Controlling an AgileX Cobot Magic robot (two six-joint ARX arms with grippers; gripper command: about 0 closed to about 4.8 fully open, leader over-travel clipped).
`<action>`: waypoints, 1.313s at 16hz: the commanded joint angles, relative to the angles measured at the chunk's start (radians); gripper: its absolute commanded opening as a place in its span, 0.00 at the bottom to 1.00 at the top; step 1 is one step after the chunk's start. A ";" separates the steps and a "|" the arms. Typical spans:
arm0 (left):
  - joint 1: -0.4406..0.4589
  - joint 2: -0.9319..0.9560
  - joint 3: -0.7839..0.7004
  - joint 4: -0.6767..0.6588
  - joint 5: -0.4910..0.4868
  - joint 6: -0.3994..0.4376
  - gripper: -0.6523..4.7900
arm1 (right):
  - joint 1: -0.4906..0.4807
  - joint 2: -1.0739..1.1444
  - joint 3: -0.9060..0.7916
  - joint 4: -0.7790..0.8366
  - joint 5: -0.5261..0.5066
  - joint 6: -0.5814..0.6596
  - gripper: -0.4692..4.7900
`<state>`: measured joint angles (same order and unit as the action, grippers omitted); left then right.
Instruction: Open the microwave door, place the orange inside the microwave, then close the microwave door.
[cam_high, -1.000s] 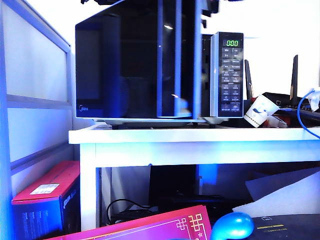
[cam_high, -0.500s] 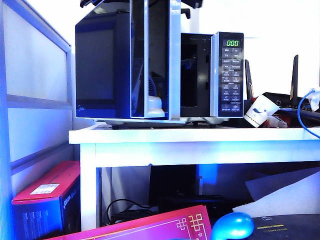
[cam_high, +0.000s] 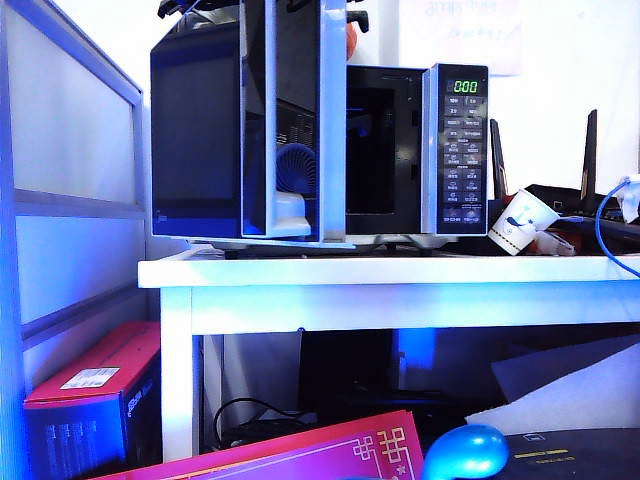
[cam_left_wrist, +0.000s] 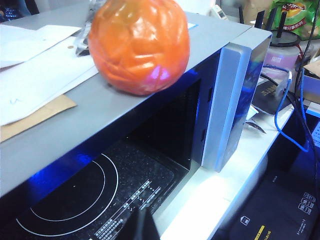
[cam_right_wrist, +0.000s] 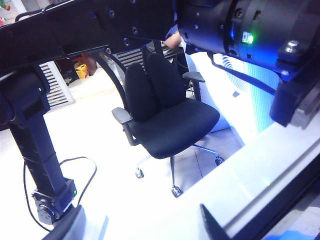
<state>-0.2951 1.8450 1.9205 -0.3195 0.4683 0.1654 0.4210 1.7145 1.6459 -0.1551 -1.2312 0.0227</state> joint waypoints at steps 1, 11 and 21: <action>-0.002 -0.002 0.003 -0.069 0.000 0.047 0.11 | -0.024 -0.007 0.004 0.085 0.041 0.003 0.64; -0.002 -0.002 0.003 -0.200 -0.019 0.116 0.11 | -0.048 0.091 0.006 0.555 0.892 -0.158 1.00; -0.002 -0.002 0.002 -0.205 -0.019 0.116 0.11 | -0.054 0.367 0.467 0.385 0.893 -0.194 1.00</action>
<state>-0.2958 1.8286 1.9350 -0.4412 0.4606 0.2718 0.3660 2.0712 2.0804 0.2485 -0.3267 -0.1673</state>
